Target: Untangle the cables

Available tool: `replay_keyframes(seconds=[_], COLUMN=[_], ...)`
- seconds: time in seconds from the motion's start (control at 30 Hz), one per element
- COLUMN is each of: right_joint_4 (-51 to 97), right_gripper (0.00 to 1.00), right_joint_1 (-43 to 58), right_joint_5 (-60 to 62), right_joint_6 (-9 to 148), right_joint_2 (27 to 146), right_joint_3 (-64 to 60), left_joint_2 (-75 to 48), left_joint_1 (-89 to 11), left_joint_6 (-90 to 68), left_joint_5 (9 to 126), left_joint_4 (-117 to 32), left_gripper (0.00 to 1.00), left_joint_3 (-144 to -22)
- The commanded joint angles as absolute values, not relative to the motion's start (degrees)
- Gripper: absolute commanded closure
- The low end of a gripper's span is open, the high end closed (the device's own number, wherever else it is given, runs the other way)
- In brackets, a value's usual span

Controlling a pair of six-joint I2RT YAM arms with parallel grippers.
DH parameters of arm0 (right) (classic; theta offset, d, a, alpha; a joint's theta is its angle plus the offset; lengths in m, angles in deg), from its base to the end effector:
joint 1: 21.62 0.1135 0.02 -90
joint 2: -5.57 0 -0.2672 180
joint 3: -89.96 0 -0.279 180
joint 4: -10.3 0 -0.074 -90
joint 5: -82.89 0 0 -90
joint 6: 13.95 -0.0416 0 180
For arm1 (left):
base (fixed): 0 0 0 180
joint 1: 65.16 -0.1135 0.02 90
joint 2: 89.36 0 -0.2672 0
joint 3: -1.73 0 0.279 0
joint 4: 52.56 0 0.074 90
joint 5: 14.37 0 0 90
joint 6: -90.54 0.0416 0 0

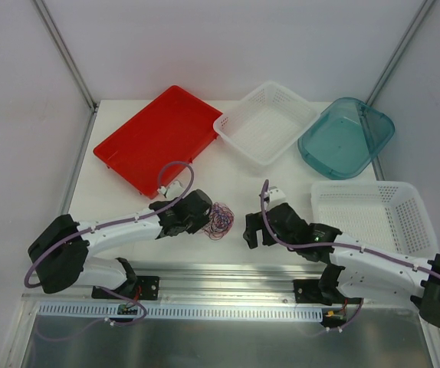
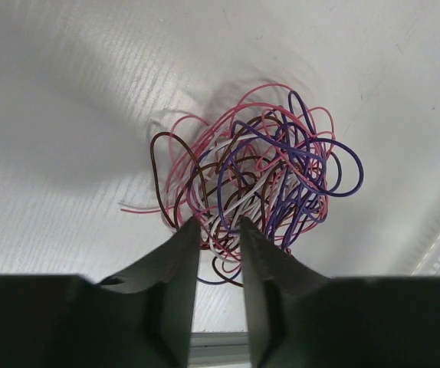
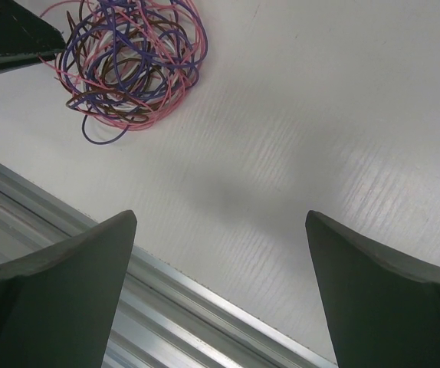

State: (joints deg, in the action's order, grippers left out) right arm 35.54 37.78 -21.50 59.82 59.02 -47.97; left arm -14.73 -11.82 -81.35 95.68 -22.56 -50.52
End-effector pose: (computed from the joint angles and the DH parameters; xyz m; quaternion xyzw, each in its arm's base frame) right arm 0.1240 0.1894 0.2049 -0.2738 0.8449 0.1848 0.4207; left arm 0.1763 -0.2130 0.1753 -0.2842 0.8895 -0.2308 0.2733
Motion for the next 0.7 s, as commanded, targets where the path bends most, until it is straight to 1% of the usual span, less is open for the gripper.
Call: replay_keyframes(seconds=[0.0,0.03,0.07,0.13,0.33,0.5,0.6,0.67], right_joint_4=[35.03,35.29,35.38,35.73,35.39,34.24,32.23,31.52], right_gripper=[0.02,0.02,0.02,0.02,0.02,0.02,0.03,0.09], right_joint_1=[38.06,37.98,38.06,37.98,37.98,37.71,37.28,36.92], right_joint_5=[-23.19,-23.37,-23.72,-24.24,-25.13,-20.82,-19.15,-18.71], right_joint_6=[60.75,60.84,60.93,61.63,62.95,61.38,59.27,58.38], right_joint_2=[59.44,59.62,59.88,61.45,70.15,83.77,90.28,93.0], right_joint_3=[-45.28,-44.49,-43.79,-42.12,-32.01,-23.15,-21.29,-20.84], left_joint_2=[-14.3,-14.47,-15.0,-15.96,-21.24,-22.82,-23.61,-24.58], left_joint_1=[-11.11,-11.11,-11.11,-11.11,-11.11,-11.11,-11.11,-11.11], left_joint_6=[-81.29,-80.68,-80.06,-78.48,-74.62,-70.05,-68.55,-67.49], left_joint_5=[96.11,95.93,95.67,95.58,94.97,93.91,93.38,93.3], left_joint_4=[-23.35,-23.35,-23.27,-23.18,-23.18,-23.27,-23.18,-23.18], left_gripper=[0.77,0.88,0.93,1.0,1.0,1.0,1.0,1.0], left_joint_3=[-52.17,-51.91,-51.82,-51.21,-49.1,-49.36,-49.1,-49.01])
